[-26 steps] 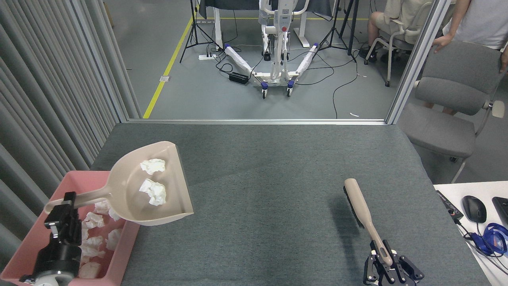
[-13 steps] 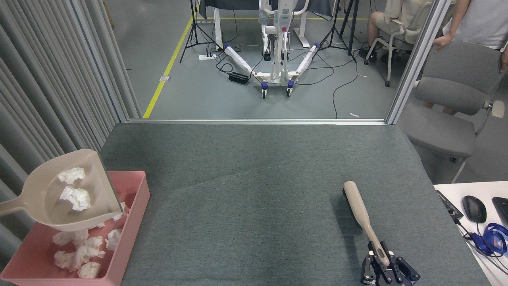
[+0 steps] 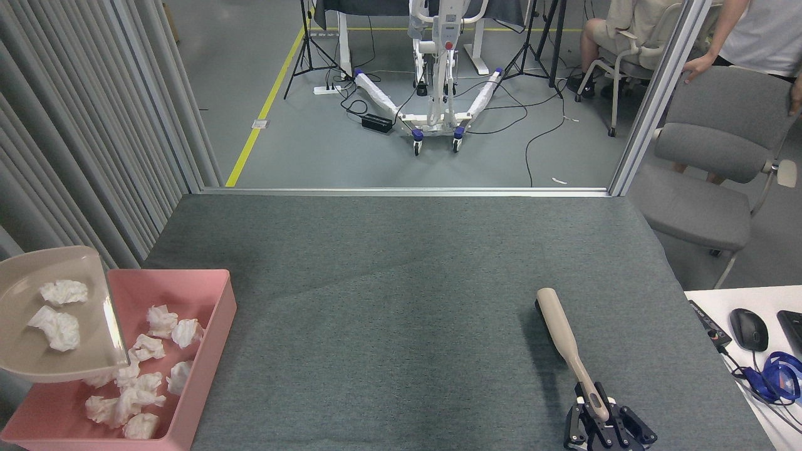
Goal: Sweep and dump garbage into bin
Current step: 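Lift the dustpan over the pink bin and tip it with left hand, then bring the emptied dustpan back down onto the table with left hand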
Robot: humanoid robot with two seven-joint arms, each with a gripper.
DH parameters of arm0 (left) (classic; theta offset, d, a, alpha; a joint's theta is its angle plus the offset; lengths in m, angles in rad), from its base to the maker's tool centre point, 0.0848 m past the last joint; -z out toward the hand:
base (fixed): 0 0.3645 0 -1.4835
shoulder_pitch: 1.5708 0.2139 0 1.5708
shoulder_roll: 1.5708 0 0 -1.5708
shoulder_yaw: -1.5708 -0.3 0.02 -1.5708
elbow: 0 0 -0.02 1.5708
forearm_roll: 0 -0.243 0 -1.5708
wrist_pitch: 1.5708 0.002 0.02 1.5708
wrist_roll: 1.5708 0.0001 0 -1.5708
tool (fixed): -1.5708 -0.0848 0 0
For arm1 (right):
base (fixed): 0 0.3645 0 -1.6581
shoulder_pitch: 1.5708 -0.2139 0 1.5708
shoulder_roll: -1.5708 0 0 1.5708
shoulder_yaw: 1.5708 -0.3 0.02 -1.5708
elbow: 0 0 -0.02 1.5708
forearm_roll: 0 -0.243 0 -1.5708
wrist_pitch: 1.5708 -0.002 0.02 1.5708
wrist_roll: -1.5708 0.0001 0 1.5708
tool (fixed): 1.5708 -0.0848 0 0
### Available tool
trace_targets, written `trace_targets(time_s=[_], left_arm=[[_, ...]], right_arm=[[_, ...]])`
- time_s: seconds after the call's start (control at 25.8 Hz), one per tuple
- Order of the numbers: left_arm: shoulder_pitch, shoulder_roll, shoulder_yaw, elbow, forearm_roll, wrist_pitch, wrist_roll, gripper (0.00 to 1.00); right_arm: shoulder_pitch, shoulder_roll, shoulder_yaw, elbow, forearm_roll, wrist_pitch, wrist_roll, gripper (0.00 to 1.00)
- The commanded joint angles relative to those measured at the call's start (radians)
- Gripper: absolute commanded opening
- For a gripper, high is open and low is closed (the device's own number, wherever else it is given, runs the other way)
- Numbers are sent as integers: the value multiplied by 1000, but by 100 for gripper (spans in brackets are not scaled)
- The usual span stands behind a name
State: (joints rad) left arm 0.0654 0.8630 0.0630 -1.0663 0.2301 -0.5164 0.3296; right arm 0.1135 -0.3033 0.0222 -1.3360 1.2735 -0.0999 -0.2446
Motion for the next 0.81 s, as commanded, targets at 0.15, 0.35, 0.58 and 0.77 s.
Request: trace_targets(time_s=[0.15, 0.35, 0.58, 0.77], left_arm=[[-22, 5, 100, 8, -238, 3, 9, 5], [-27, 22, 101, 5, -304, 9, 9, 3], [-32, 25, 98, -1, -186, -33, 8, 2], [-30, 18, 83, -83, -156, -54, 8, 2]], right_arm=[[0, 0, 1, 1, 1, 0, 4, 18], [0, 0, -1, 1, 1, 2, 4, 21], [2, -2, -1, 1, 0, 2, 4, 34], [2, -2, -1, 1, 0, 2, 2, 39]])
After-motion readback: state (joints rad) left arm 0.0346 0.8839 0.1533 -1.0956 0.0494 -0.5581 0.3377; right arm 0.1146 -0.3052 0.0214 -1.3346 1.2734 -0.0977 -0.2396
